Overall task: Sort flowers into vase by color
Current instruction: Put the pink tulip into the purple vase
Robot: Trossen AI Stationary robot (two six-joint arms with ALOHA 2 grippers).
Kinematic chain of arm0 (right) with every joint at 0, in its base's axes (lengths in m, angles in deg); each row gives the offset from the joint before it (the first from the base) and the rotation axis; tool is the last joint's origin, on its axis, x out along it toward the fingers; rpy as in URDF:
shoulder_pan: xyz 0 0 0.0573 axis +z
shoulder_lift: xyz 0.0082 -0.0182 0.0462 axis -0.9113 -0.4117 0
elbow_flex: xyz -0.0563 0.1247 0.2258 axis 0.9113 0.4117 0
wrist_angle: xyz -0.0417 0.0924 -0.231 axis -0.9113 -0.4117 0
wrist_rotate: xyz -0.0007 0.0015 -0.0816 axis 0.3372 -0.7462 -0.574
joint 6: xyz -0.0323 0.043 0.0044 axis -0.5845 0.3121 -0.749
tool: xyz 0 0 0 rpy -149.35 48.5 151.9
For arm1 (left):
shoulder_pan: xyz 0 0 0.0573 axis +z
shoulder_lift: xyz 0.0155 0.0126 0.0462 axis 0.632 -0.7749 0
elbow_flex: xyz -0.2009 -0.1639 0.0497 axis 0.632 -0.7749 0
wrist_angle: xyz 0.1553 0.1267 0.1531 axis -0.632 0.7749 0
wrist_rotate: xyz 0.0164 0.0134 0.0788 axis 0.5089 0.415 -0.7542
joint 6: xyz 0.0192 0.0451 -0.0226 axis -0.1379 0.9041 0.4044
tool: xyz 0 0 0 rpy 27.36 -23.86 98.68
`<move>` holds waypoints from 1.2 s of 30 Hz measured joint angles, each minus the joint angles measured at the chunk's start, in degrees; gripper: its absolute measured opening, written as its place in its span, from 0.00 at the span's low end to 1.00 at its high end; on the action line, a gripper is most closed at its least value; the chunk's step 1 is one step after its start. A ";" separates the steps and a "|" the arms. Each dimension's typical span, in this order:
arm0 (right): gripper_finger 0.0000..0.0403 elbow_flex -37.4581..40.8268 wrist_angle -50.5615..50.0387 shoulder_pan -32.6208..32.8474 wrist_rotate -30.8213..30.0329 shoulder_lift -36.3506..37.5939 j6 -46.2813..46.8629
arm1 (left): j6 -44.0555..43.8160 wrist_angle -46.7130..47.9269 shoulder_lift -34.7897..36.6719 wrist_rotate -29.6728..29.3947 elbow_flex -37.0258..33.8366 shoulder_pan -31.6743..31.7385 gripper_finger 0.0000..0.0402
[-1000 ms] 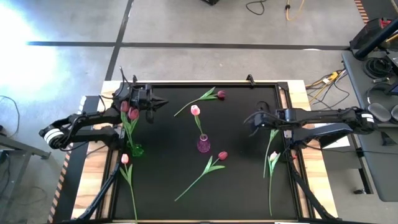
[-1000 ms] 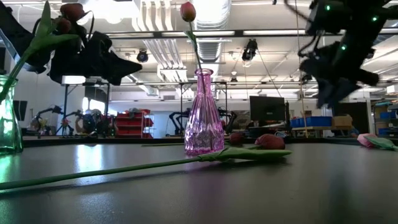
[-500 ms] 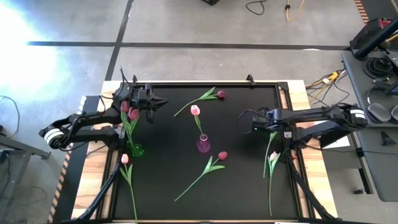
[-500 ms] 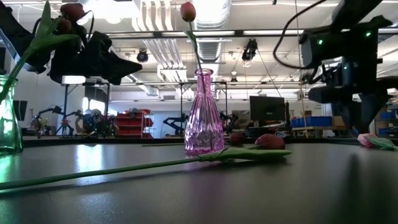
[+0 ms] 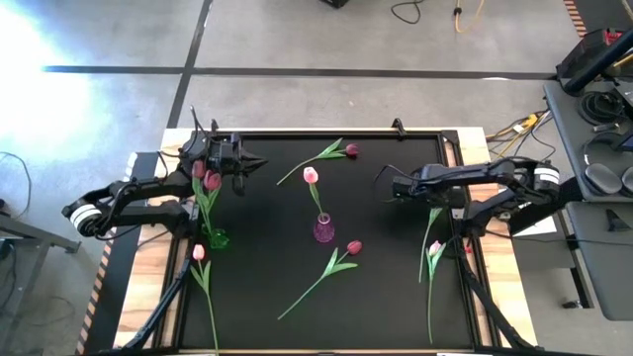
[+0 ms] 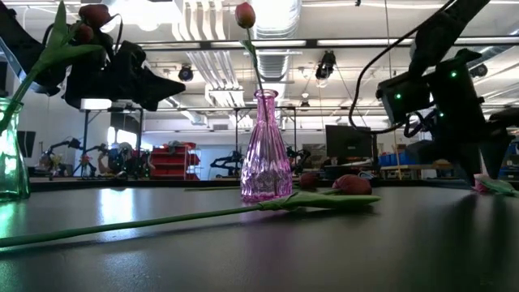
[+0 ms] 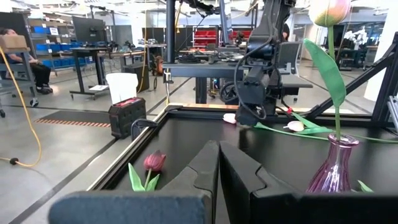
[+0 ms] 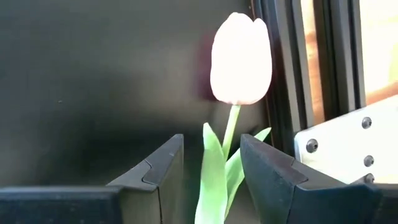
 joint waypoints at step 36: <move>0.03 -5.43 21.86 7.38 -10.45 7.95 -22.11 | -0.87 0.54 -0.02 -0.04 -0.04 -0.02 0.00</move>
